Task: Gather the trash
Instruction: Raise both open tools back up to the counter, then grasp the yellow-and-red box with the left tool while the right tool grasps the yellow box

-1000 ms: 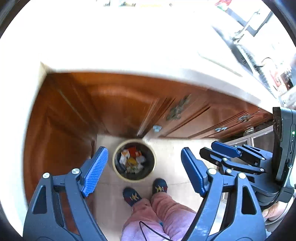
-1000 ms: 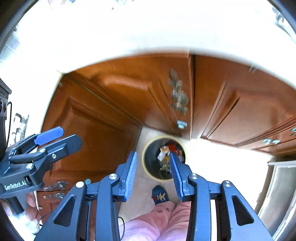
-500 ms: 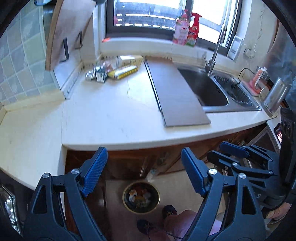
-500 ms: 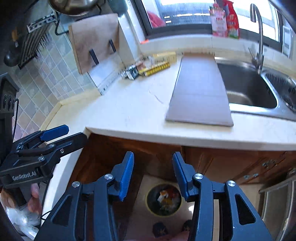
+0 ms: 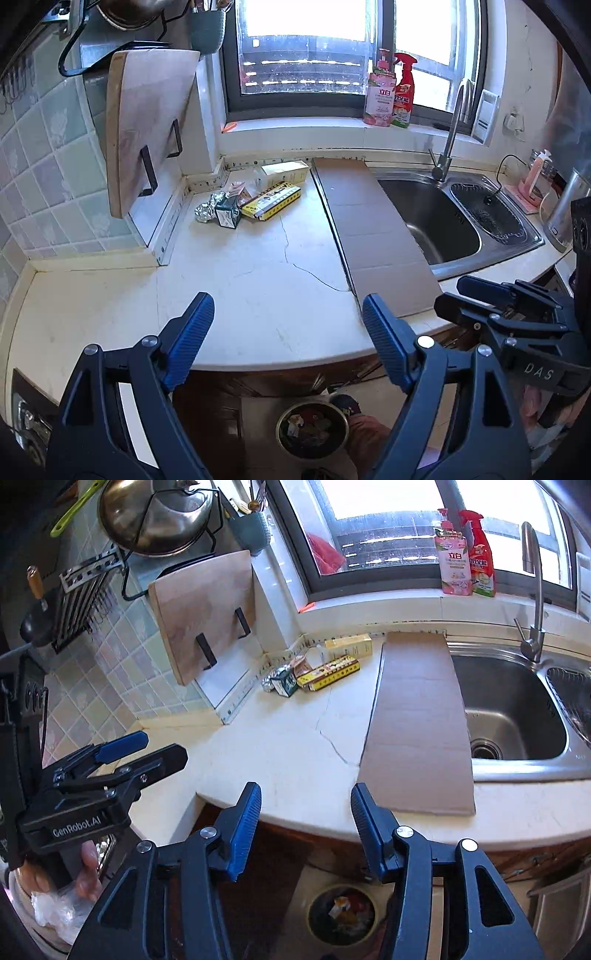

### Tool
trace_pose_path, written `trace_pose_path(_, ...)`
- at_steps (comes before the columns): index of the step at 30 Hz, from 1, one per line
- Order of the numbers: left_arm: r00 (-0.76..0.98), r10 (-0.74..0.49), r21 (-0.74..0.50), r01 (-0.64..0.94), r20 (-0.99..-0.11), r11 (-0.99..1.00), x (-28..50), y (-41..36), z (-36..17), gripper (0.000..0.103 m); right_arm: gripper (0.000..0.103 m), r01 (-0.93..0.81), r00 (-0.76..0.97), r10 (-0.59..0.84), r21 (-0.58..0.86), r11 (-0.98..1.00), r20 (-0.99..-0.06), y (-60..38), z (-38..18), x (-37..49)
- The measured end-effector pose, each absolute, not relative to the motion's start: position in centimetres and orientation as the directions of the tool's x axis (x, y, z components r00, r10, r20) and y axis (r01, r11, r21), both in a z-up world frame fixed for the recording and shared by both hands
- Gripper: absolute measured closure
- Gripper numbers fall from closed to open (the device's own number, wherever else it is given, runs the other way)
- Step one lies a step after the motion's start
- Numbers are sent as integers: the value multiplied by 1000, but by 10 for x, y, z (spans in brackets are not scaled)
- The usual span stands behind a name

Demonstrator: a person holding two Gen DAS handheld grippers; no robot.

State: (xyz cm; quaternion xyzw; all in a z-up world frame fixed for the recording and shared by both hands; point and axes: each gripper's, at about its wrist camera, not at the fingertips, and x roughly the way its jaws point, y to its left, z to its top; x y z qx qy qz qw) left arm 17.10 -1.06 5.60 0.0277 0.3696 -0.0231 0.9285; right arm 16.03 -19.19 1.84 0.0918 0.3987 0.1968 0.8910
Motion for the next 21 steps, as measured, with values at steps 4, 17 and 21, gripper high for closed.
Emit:
trace_pose_path(4, 712, -7, 36, 45, -702, 998, 219, -11, 57, 23, 51, -292, 590, 447, 338, 894, -672, -199, 18, 224)
trace_pose_path(17, 583, 1, 41, 55, -812, 998, 440, -14, 20, 23, 52, -284, 526, 473, 379, 881, -706, -233, 19, 430)
trace_pose_path(21, 513, 9, 50, 67, -858, 996, 502, -12, -16, 23, 52, -272, 489, 477, 392, 879, -730, -237, -2, 488)
